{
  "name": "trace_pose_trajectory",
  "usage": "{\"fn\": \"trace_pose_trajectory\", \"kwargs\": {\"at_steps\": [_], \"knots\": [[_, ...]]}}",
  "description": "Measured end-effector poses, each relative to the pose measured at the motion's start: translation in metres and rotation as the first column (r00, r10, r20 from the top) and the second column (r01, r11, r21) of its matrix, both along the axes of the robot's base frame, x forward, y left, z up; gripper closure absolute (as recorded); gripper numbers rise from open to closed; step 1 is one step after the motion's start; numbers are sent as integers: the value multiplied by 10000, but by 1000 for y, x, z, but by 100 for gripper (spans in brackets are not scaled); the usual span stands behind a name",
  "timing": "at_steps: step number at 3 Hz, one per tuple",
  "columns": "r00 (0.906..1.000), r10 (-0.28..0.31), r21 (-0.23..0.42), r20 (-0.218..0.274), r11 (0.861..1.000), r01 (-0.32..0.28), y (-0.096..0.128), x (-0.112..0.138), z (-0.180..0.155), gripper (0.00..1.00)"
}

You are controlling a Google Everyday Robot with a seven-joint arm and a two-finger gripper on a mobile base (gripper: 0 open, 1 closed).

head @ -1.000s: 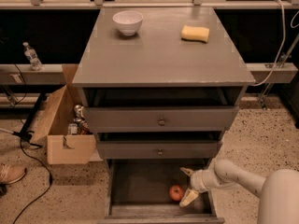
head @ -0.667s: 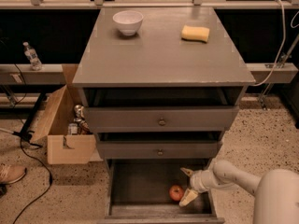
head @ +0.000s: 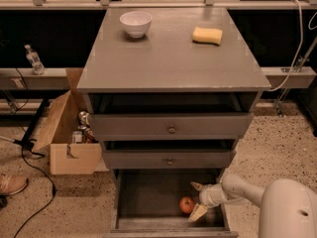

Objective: Pick apple from bottom drawer and place on counter

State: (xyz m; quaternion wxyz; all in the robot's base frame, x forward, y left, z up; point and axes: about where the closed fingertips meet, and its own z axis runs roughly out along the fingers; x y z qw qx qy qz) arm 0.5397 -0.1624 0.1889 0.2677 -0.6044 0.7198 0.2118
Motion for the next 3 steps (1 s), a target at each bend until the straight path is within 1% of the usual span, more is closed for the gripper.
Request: {"fn": "trace_pose_trajectory", "kwargs": {"at_steps": [3], "knots": [[9999, -115, -225, -84, 9997, 113, 13, 5, -37, 0]]}}
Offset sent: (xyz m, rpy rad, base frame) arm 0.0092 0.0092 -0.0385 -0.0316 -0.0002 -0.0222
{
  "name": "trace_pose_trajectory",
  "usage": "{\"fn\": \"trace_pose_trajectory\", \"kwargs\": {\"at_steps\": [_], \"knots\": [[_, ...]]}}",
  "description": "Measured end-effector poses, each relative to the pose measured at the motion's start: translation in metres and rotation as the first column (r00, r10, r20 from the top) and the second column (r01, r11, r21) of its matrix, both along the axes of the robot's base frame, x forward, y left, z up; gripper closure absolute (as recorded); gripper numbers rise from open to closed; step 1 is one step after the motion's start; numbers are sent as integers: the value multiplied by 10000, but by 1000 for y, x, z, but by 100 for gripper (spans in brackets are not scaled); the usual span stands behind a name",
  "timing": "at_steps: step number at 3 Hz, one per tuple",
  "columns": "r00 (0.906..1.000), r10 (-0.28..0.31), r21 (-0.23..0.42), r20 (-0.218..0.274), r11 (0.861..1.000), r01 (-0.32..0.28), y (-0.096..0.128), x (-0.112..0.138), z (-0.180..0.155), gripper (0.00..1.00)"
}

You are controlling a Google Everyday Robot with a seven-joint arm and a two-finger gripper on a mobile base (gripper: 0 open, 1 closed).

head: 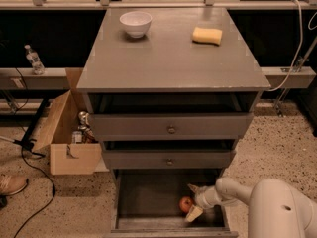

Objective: Pick apple from bottom drawer and place on counter

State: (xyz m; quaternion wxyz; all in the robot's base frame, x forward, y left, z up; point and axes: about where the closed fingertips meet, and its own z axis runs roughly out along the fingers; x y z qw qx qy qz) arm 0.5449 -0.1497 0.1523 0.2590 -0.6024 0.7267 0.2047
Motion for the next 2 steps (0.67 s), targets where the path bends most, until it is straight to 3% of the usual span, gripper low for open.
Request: {"fn": "trace_pose_trajectory", "kwargs": {"at_steps": [2], "knots": [[9999, 114, -279, -98, 9995, -116, 3, 0, -18, 41]]}}
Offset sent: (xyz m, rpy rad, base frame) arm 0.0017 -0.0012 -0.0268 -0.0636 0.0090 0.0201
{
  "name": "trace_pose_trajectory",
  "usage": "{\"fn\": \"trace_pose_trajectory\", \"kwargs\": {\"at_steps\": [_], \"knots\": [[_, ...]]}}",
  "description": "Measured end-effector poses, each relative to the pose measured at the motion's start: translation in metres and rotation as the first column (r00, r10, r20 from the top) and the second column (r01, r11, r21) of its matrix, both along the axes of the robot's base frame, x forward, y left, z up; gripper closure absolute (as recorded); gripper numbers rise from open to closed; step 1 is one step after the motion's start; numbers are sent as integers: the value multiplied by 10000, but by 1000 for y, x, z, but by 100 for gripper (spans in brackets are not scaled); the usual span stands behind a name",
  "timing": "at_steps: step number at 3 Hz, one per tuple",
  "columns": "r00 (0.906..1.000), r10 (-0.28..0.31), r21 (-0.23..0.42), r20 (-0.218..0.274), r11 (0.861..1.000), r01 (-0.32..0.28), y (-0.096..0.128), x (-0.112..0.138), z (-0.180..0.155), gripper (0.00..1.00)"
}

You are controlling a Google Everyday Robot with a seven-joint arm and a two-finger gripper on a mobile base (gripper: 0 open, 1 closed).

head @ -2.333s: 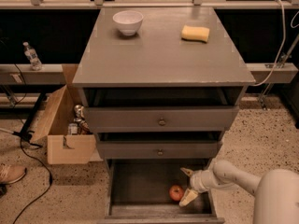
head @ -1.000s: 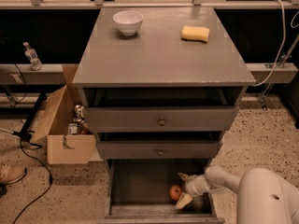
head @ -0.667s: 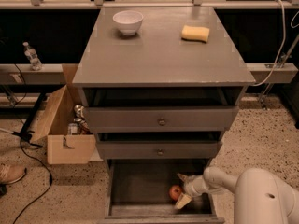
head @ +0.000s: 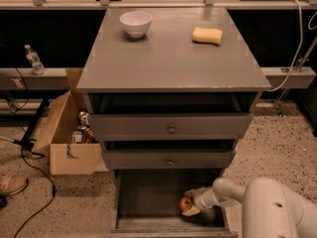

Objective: Pick apple from bottom drawer and place on counter

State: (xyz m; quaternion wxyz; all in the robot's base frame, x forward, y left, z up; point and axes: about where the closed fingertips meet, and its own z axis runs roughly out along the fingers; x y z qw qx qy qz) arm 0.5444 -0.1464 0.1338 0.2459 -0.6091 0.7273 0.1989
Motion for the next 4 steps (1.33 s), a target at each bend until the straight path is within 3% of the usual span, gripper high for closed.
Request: {"fn": "trace_pose_trajectory", "kwargs": {"at_steps": [1, 2, 3, 4], "knots": [[9996, 289, -24, 10, 9996, -289, -2, -5, 8, 72], [9965, 800, 521, 225, 9953, -810, -22, -13, 49, 95], [9858, 1525, 1451, 705, 9762, -1614, -66, -35, 146, 100], [9714, 2228, 2329, 818, 9434, -2360, -86, -56, 212, 100]]}}
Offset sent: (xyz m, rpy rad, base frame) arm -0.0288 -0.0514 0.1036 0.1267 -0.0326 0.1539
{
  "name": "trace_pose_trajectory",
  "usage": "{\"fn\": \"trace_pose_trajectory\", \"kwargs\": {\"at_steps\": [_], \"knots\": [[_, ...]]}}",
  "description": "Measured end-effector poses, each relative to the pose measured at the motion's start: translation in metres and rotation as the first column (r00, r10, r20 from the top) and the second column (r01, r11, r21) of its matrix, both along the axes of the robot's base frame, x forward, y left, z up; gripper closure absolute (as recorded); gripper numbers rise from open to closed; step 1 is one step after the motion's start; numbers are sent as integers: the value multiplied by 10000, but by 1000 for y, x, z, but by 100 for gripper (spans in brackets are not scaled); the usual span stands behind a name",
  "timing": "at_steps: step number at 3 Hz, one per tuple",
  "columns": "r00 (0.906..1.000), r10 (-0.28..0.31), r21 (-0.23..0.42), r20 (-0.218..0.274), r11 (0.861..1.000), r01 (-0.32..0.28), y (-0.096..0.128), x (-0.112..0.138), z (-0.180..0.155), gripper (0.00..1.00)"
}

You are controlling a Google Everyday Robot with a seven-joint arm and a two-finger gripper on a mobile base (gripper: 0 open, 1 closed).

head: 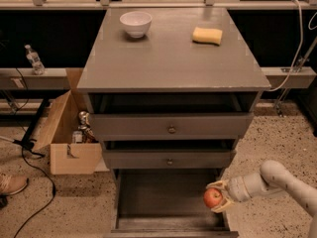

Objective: Pick apple from bottom drawer and place on counter

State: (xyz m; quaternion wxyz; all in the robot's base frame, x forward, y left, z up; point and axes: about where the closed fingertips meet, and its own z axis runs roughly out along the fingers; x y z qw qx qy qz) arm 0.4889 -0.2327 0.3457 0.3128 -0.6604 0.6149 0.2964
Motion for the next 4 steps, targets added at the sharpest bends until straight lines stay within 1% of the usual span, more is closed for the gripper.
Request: {"fn": "trace_pose_trajectory", "kwargs": {"at_steps": [1, 2, 3, 4], "knots": [[10000, 23, 15, 24, 10000, -23, -1, -2, 8, 100], [9993, -256, -158, 283, 9995, 260, -9, -13, 42, 100], [9960, -424, -596, 783, 9971, 471, -18, -33, 107, 100], [9886, -468, -888, 1433, 9942, 599, -26, -47, 184, 100]]}}
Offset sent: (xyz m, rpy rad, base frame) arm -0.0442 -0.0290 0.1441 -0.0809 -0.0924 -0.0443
